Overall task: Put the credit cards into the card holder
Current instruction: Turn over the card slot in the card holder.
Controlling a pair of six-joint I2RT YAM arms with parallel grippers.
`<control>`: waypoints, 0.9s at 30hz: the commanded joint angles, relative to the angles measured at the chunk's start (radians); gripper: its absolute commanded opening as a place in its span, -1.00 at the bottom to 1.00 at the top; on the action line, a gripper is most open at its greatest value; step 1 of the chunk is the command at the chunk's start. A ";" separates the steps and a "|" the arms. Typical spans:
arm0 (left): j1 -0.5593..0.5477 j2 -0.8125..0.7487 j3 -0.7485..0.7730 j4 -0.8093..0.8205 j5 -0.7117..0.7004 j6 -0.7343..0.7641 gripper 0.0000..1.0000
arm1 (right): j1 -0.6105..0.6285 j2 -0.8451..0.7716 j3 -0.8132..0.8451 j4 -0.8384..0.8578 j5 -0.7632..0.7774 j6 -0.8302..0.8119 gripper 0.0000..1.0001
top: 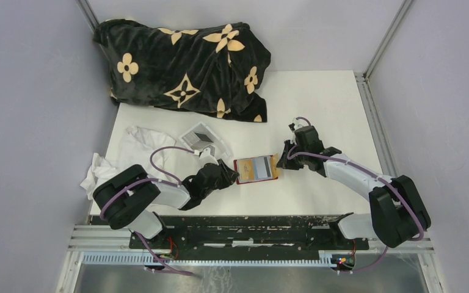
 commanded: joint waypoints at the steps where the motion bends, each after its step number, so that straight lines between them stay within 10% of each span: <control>1: -0.003 0.011 0.025 0.041 -0.014 0.021 -0.32 | -0.007 0.005 0.026 0.049 -0.005 0.000 -0.98; 27: -0.002 0.020 0.030 0.043 -0.010 0.023 -0.34 | -0.022 0.014 0.027 0.073 -0.046 0.014 -0.98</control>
